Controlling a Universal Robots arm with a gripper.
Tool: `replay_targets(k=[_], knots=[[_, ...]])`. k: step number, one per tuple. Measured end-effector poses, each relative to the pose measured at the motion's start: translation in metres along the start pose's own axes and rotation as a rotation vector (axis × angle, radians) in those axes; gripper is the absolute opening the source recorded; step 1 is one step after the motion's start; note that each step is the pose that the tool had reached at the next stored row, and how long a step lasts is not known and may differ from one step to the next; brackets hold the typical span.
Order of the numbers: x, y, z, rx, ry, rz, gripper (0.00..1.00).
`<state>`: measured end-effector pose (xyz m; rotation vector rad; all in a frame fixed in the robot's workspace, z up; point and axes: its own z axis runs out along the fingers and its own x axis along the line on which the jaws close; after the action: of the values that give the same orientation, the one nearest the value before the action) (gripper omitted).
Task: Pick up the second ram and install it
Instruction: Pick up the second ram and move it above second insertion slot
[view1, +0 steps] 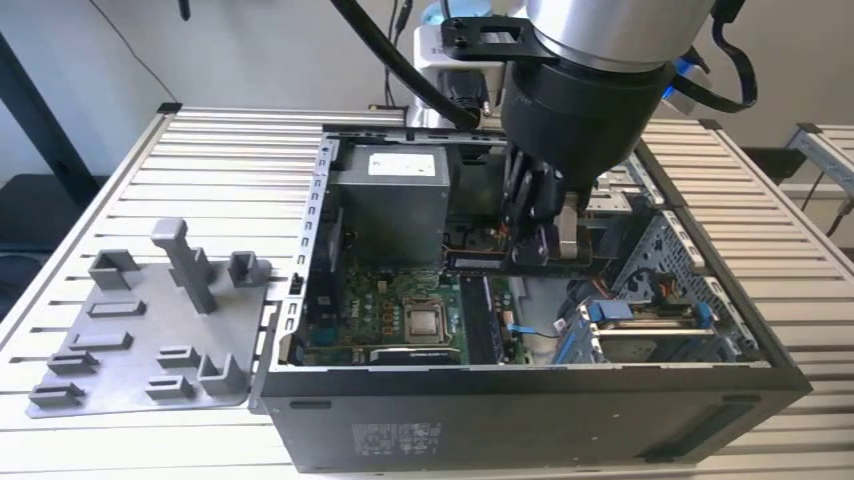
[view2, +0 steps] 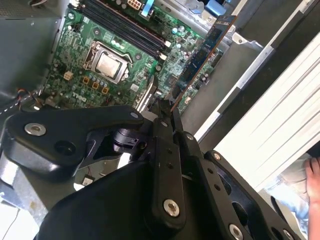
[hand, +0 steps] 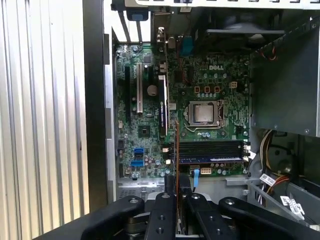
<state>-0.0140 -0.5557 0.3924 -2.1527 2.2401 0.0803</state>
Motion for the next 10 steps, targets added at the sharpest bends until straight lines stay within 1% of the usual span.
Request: replay_targets(k=[1, 3, 10], knots=[[-0.001, 0.0001, 0.0, 0.0, 0.0001, 0.0, 0.14], [-0.0054, 0.0002, 0.0003, 0.0, 0.0, 0.0, 0.14], [-0.0297, 0.0012, 0.0019, 0.0, 0.0002, 0.0, 0.14]])
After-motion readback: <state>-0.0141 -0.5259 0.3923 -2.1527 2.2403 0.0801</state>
